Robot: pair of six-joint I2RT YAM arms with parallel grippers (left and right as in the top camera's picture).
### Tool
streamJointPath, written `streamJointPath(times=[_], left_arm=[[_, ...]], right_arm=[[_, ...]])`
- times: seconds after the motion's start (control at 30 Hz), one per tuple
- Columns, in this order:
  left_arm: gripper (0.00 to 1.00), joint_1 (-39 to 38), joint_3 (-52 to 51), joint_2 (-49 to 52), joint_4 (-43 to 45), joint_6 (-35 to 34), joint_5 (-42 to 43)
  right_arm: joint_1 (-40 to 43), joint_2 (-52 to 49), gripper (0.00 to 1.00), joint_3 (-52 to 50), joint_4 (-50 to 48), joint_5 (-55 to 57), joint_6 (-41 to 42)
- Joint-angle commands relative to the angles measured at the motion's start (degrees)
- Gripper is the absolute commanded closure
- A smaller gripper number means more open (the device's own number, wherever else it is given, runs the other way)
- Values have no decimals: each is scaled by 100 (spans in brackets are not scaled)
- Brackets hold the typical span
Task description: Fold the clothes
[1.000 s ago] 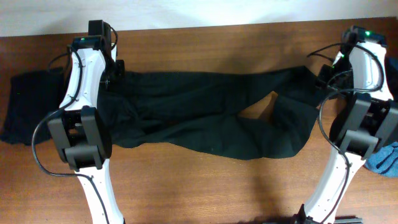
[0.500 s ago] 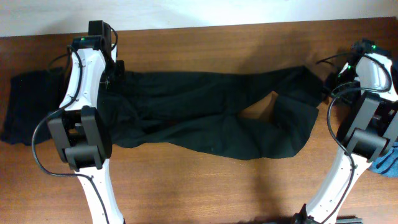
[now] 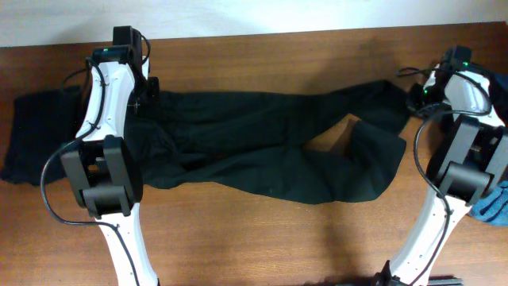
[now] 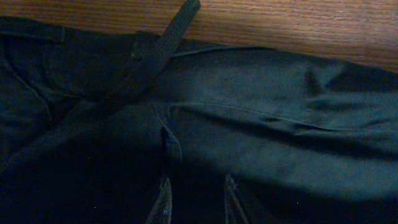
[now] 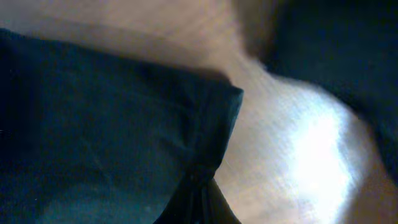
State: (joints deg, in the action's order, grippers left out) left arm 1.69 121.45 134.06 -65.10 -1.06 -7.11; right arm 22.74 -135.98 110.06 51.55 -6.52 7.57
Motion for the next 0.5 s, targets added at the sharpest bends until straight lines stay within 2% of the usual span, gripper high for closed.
streamJointPath(times=[0.0,0.27,0.47], left_arm=[[71,35,44,72,33,70,-48],[71,122,44,72,164,70,-160],[71,304,44,72,236,68,-175]], right_arm=[[-186,-42,96,-105,-197,225,-708],[-208,-42,96,-103,-680,1060,-1290],[-188,-42,96,-98,-857,1176,-1790]])
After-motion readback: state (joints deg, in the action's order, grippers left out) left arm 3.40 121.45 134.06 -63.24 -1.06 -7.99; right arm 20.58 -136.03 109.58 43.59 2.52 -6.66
